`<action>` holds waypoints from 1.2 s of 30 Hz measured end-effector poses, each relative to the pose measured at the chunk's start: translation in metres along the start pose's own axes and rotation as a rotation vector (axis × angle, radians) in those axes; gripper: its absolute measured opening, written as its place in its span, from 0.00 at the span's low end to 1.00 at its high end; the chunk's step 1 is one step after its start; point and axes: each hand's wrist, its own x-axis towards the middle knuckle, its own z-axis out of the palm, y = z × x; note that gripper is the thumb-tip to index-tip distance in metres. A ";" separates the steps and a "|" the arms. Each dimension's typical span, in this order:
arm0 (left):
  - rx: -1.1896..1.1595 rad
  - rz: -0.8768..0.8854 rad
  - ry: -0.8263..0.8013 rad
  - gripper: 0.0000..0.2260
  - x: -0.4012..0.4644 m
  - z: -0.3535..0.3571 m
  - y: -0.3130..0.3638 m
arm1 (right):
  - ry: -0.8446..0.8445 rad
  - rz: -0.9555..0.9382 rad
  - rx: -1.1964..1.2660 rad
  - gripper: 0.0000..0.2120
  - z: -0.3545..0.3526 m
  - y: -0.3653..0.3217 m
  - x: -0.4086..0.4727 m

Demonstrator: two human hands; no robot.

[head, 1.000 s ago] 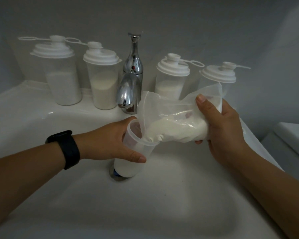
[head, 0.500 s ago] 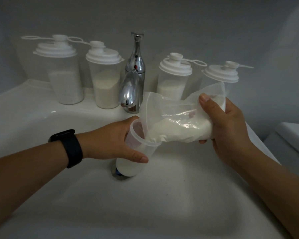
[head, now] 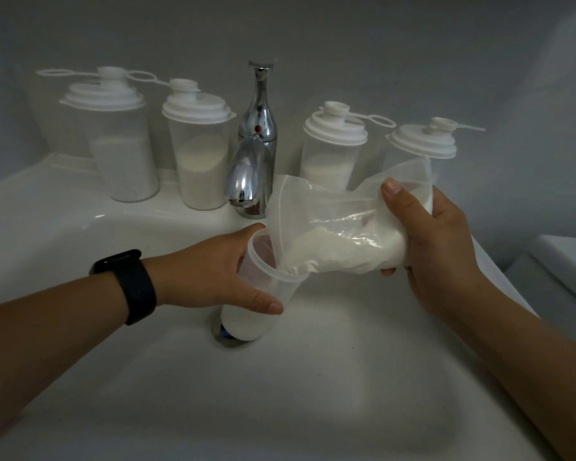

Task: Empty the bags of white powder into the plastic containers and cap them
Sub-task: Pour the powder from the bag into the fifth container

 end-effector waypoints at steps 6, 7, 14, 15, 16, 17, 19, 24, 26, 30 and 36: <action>0.002 0.005 0.001 0.41 0.000 0.000 0.000 | 0.006 0.003 0.000 0.22 0.002 0.000 0.000; 0.003 0.007 0.002 0.41 0.000 0.000 0.000 | 0.007 0.002 0.000 0.22 0.002 0.000 0.000; -0.003 0.001 -0.002 0.40 0.001 0.000 0.002 | -0.002 0.012 -0.010 0.18 0.003 0.001 -0.002; -0.005 0.001 -0.003 0.41 0.000 0.000 0.001 | 0.000 0.008 -0.009 0.19 0.004 0.000 -0.002; -0.010 0.001 -0.004 0.41 0.000 0.000 0.001 | 0.002 0.005 -0.009 0.19 0.004 -0.001 -0.002; -0.013 0.000 -0.004 0.42 -0.001 0.000 0.000 | 0.004 0.004 -0.009 0.20 0.004 -0.002 -0.002; -0.010 0.004 -0.002 0.42 0.000 0.000 0.000 | -0.001 -0.002 -0.011 0.20 0.004 -0.003 -0.003; -0.006 0.005 -0.006 0.42 0.000 0.000 0.000 | 0.009 -0.014 -0.010 0.18 0.003 -0.004 -0.001; -0.008 0.005 -0.004 0.42 0.000 0.000 -0.001 | 0.008 -0.007 -0.017 0.19 0.003 -0.004 -0.001; -0.006 -0.002 -0.002 0.42 0.000 0.000 -0.001 | 0.010 -0.015 -0.011 0.19 0.003 -0.004 -0.002; -0.011 0.007 -0.002 0.40 0.000 0.000 0.001 | 0.012 -0.021 -0.017 0.16 0.004 -0.002 -0.003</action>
